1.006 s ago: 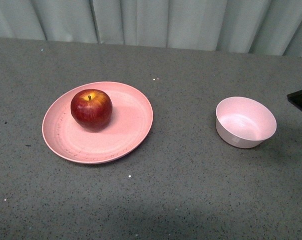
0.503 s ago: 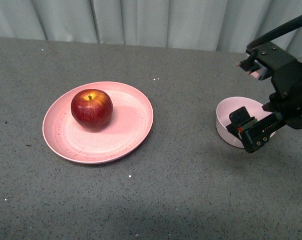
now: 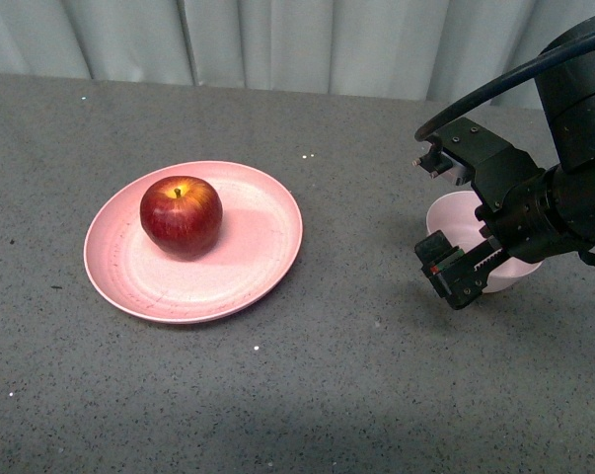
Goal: Move apple from plate to bowl
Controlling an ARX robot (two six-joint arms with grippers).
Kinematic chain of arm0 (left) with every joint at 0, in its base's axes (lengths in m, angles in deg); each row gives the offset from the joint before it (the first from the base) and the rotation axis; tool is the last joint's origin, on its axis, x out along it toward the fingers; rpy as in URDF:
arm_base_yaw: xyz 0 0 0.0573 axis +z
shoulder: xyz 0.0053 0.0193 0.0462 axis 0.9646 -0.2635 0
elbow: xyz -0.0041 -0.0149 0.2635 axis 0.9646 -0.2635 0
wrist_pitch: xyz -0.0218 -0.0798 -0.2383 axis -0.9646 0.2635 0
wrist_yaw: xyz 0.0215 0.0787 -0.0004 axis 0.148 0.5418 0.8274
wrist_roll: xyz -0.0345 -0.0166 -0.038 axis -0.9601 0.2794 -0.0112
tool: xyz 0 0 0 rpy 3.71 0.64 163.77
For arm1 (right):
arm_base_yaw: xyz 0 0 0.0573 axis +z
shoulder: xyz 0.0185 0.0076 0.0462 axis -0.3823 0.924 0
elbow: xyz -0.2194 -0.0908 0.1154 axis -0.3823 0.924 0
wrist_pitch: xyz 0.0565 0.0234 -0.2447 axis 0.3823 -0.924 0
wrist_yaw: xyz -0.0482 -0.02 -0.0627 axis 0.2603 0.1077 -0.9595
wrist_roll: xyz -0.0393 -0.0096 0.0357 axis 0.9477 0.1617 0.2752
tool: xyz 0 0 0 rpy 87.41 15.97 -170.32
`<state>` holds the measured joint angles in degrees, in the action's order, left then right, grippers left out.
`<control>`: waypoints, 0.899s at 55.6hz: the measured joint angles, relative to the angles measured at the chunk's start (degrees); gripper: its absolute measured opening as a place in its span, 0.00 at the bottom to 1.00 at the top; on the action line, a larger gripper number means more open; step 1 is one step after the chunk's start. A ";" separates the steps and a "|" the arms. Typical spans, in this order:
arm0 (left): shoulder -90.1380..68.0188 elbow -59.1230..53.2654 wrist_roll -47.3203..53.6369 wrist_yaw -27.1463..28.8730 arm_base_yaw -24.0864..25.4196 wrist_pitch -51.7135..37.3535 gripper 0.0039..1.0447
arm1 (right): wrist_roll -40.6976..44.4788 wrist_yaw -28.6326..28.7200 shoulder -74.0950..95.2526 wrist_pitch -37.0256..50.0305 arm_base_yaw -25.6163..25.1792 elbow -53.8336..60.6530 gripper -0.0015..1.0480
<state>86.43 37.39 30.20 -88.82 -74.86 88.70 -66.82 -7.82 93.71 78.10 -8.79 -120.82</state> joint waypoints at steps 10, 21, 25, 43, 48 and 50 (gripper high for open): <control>0.00 0.00 0.00 0.00 0.00 0.00 0.94 | 0.07 -0.33 0.35 -0.59 -0.50 -0.46 0.47; 0.00 0.00 0.00 0.00 0.00 0.00 0.94 | 0.44 -0.52 0.37 -0.09 -1.33 -0.17 0.15; 0.00 0.00 0.00 0.00 0.00 0.00 0.94 | 0.92 -0.50 0.37 0.74 -1.60 0.17 0.06; 0.00 0.00 0.00 0.00 0.00 0.00 0.94 | 2.91 1.38 -1.11 0.37 -1.29 0.83 0.01; 0.00 0.00 0.00 0.00 0.00 0.00 0.94 | 2.86 3.50 -2.93 -0.52 0.76 0.83 0.01; 0.00 0.00 0.00 0.00 0.00 0.00 0.94 | 2.86 4.07 -3.63 -0.81 2.29 0.74 0.01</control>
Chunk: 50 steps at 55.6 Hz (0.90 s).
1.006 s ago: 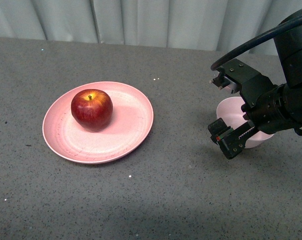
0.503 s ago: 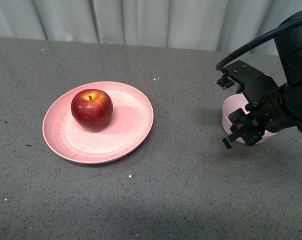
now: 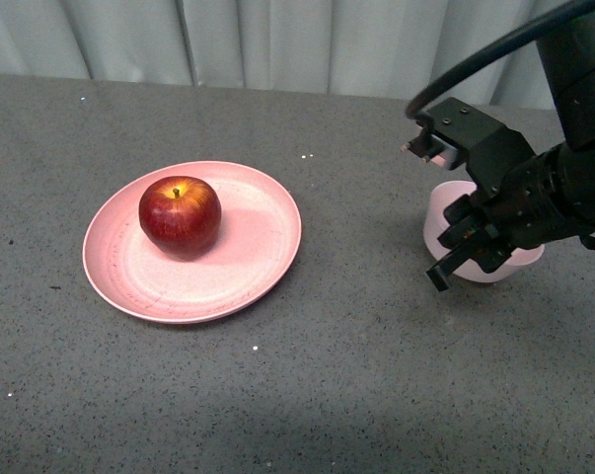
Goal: Move apple from plate to bowl
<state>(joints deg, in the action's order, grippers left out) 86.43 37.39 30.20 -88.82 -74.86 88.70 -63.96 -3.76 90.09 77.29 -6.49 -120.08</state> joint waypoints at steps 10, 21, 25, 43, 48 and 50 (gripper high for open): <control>0.00 0.00 0.00 0.00 0.00 0.00 0.94 | -0.44 1.03 -0.02 -0.74 6.10 -2.43 0.01; 0.00 0.00 0.00 0.00 0.00 0.00 0.94 | -1.16 0.74 2.62 -1.20 9.92 -5.75 0.01; 0.00 0.00 0.00 0.00 0.00 0.00 0.94 | -1.55 0.57 3.85 -1.42 10.58 -6.54 0.01; 0.00 0.00 0.00 0.00 0.00 0.00 0.94 | -2.60 -0.09 6.60 -0.02 13.11 -6.99 0.01; 0.00 0.00 0.00 -0.02 0.00 0.00 0.94 | -2.71 -0.15 6.80 0.98 13.22 -6.97 0.08; 0.00 0.00 0.00 0.00 0.00 0.00 0.94 | -2.84 0.07 6.80 1.31 13.22 -6.97 0.12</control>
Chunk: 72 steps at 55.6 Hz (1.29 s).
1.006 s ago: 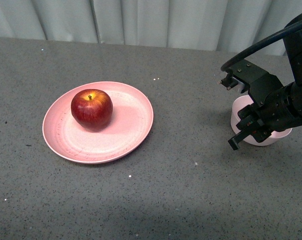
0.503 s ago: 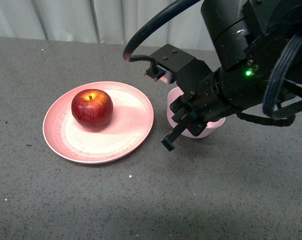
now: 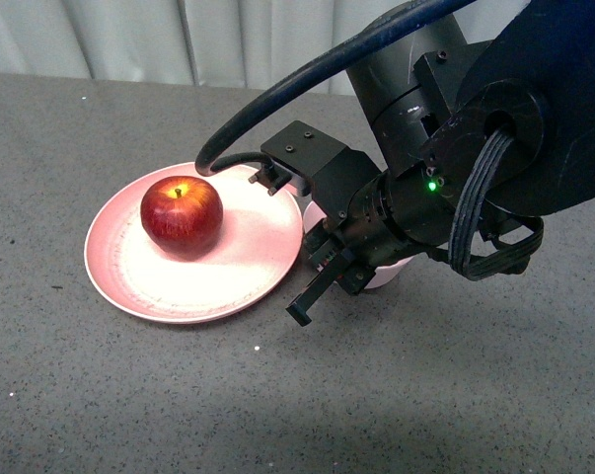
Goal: Move apple from plate to bowl
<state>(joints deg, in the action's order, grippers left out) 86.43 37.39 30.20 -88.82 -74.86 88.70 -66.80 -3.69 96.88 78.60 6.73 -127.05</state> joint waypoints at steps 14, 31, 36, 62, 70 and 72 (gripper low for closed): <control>0.00 0.00 0.00 0.00 0.00 0.00 0.94 | -1.09 -0.07 -1.75 4.98 -1.05 3.19 0.49; 0.00 0.00 0.00 0.00 0.00 0.00 0.94 | -9.62 -4.04 -19.15 19.12 -5.99 18.12 0.90; 0.00 0.00 0.00 0.00 0.00 0.00 0.94 | -11.50 -8.66 -24.87 22.77 -8.24 24.24 0.91; 0.00 0.00 0.00 0.00 0.00 0.00 0.94 | -19.12 -21.55 -48.48 37.81 -19.34 47.82 0.88; 0.04 0.00 0.00 0.00 0.00 0.00 0.94 | -20.85 -15.98 -50.73 56.00 -21.64 54.51 0.66; 0.02 0.00 0.00 0.00 0.00 0.00 0.94 | -20.98 -15.50 -52.24 56.22 -21.97 55.01 0.61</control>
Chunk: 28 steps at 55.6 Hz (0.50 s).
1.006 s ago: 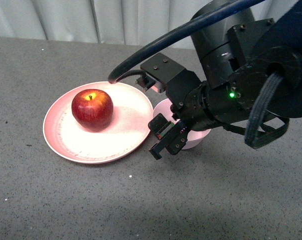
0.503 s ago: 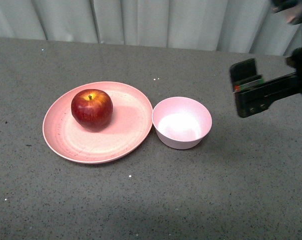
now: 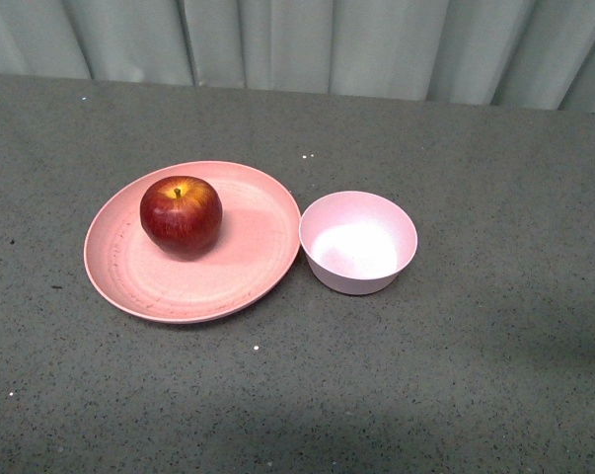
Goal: Move apple from plate to bowl
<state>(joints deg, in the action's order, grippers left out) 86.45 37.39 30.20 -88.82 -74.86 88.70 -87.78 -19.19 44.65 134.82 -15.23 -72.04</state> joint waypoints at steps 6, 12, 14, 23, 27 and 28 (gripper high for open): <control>0.00 0.00 0.00 0.00 0.00 0.00 0.94 | -0.24 0.76 -4.24 -1.75 -1.05 1.77 0.46; 0.00 0.00 0.00 0.00 0.00 0.00 0.94 | -0.39 1.77 -8.90 -4.90 -2.03 3.69 0.29; 0.00 0.00 0.00 0.00 0.00 0.00 0.94 | -0.46 2.16 -10.71 -6.27 -2.38 4.17 0.22; 0.00 0.00 0.00 0.02 0.00 0.00 0.94 | -0.63 6.38 -19.06 -12.46 -6.95 6.08 0.01; 0.00 0.00 0.00 0.00 0.00 0.00 0.94 | -0.66 6.64 -22.25 -15.15 -7.06 6.64 0.01; 0.00 0.00 0.00 0.00 0.00 0.00 0.94 | -0.66 6.64 -22.71 -15.52 -7.06 6.71 0.01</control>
<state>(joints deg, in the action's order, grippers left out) 86.45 37.39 30.20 -88.82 -74.86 88.70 -88.44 -12.54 21.94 119.30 -22.29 -65.33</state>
